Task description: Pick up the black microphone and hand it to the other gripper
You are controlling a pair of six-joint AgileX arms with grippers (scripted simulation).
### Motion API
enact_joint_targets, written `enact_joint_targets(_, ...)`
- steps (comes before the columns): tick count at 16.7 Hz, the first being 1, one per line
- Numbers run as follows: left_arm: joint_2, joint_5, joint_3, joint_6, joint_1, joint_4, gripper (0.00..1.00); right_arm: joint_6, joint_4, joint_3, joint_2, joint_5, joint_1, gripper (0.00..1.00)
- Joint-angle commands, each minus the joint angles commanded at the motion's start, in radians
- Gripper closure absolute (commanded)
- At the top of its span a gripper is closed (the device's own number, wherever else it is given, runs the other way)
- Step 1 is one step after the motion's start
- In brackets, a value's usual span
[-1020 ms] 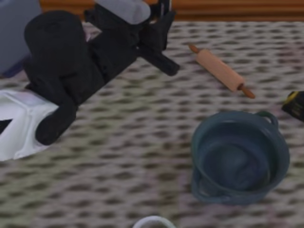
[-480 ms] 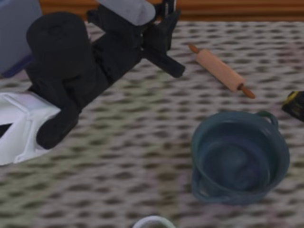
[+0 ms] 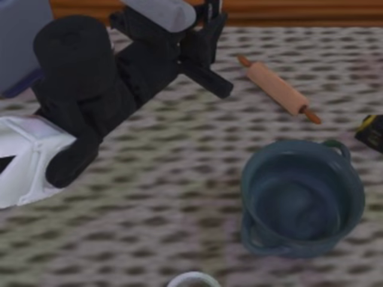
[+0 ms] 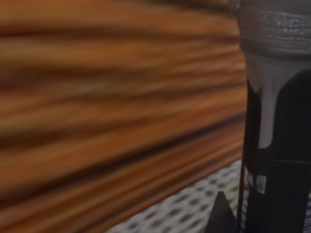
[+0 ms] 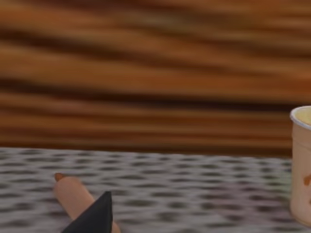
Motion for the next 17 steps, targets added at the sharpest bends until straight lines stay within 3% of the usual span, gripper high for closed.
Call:
enact_joint_targets(11, 0.000, 0.000, 0.000, 0.000, 0.000, 0.000, 1.00, -0.017, 0.305, 0.468, 0.828, 0.124, 0.517, 0.00)
enact_joint_targets(17, 0.000, 0.000, 0.000, 0.000, 0.000, 0.000, 1.00, -0.023, 0.418, 0.633, 1.071, 0.163, 0.685, 0.00)
